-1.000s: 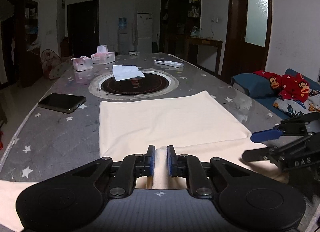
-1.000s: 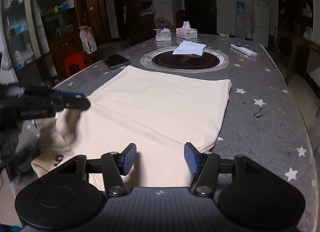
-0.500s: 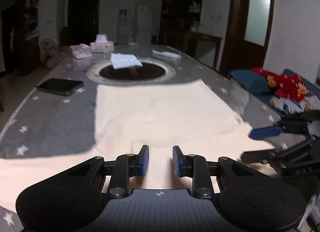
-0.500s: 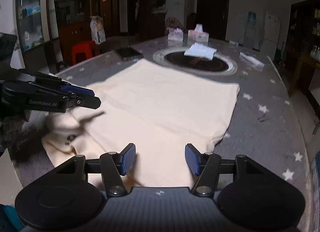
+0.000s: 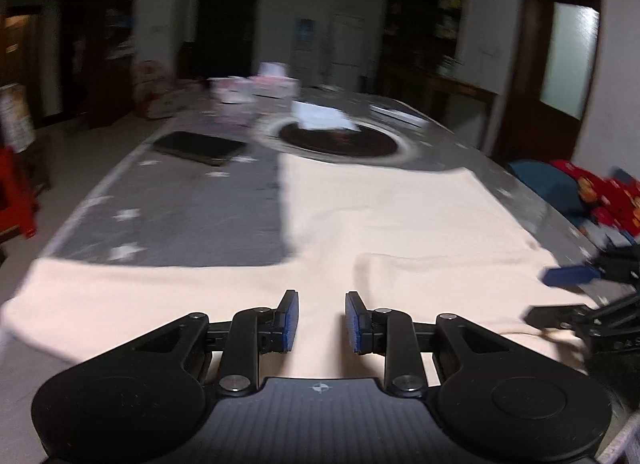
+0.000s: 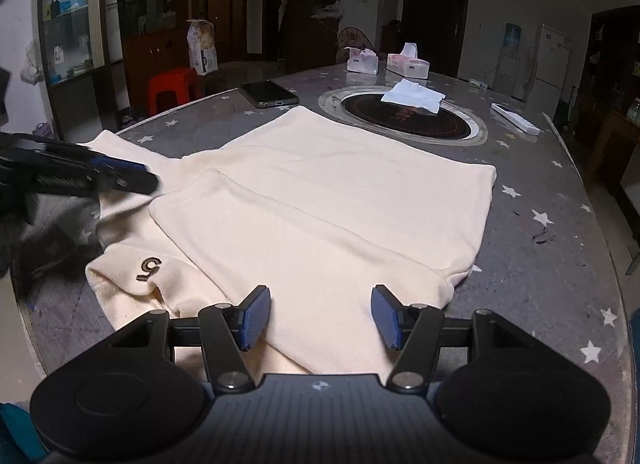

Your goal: Fold clothes

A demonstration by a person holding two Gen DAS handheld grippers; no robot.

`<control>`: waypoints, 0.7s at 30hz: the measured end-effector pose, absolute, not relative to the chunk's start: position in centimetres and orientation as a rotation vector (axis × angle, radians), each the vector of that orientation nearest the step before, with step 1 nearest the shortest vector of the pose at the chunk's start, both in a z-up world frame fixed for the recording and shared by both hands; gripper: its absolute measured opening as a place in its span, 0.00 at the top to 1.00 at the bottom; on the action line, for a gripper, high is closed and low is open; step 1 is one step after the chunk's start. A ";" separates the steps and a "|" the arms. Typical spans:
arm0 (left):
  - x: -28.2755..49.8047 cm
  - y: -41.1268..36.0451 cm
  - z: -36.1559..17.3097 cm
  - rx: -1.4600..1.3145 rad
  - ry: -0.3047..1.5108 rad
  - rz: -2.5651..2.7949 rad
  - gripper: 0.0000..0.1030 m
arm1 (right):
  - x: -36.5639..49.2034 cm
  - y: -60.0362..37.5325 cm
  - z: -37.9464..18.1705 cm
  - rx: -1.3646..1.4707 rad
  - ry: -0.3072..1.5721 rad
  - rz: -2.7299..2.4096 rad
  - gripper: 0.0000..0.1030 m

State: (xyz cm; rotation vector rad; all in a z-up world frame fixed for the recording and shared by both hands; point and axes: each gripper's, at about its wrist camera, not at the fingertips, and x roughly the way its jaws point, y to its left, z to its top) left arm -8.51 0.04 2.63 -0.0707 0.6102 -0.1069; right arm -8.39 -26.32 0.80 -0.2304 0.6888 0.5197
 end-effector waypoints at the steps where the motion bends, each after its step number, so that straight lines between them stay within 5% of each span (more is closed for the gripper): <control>1: -8.8 1.0 2.9 -0.081 0.604 -0.061 0.73 | -8.4 -26.3 1.0 -0.230 0.687 0.521 0.44; 14: -10.4 12.8 2.9 -0.229 0.597 0.478 0.58 | -9.4 -25.5 2.9 -0.231 0.635 0.548 0.44; 21: -9.1 14.2 1.8 -0.277 0.631 0.461 0.59 | -9.7 -25.6 3.4 -0.227 0.621 0.548 0.44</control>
